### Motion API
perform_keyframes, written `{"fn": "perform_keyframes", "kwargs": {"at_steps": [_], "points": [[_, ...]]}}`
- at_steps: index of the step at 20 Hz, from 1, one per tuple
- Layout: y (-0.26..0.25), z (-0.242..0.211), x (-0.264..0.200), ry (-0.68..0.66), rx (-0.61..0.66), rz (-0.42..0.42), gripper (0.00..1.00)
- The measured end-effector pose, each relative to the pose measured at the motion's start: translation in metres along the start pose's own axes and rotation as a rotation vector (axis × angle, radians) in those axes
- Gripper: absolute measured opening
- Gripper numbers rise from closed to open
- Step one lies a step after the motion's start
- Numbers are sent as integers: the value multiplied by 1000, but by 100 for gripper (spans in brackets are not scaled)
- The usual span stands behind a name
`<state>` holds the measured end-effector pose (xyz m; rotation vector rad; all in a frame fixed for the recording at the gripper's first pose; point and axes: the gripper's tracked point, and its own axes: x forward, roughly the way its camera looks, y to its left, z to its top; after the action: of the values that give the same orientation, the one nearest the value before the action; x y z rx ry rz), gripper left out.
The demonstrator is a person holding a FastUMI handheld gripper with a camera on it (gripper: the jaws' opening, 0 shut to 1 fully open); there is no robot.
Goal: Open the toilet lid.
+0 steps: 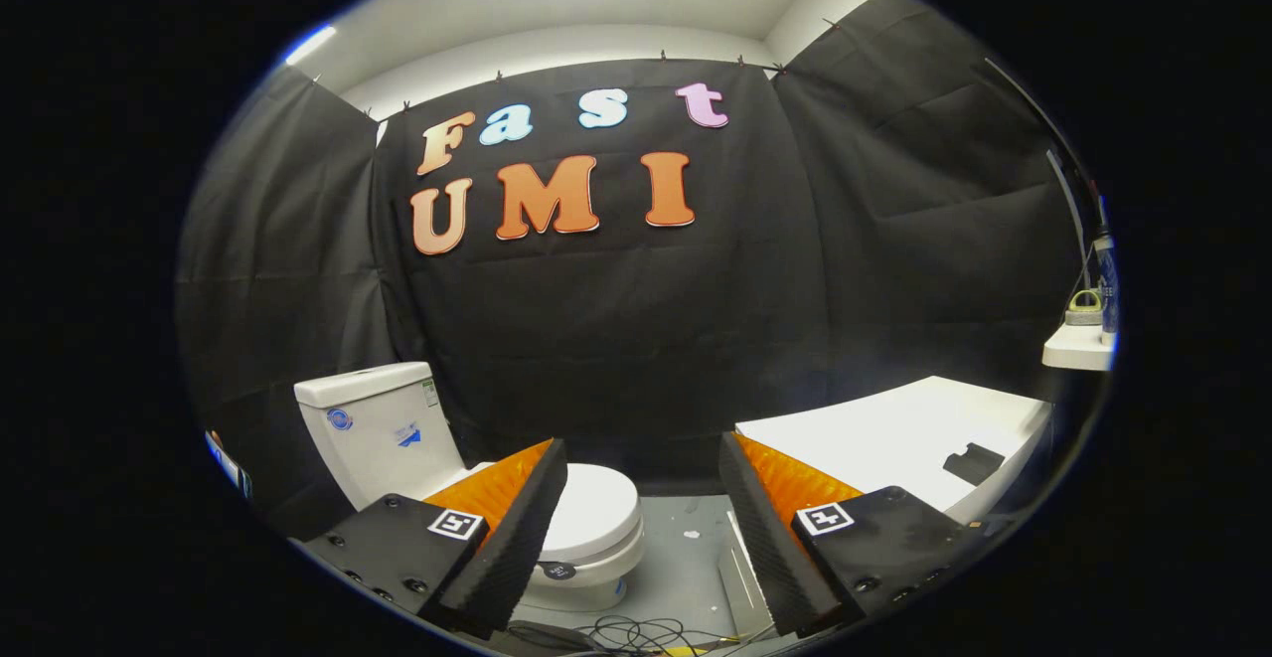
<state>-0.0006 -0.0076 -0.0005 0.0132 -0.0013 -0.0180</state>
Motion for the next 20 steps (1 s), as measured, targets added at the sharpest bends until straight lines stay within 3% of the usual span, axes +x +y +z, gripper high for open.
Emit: {"fn": "perform_keyframes", "kwargs": {"at_steps": [7,11,18,20], "points": [[2,11,2,-32,-48,-26,98],[7,13,28,-37,3,-43,99],[40,-18,79,-2,289,6,98],[58,-45,96,35,370,37,97]]}}
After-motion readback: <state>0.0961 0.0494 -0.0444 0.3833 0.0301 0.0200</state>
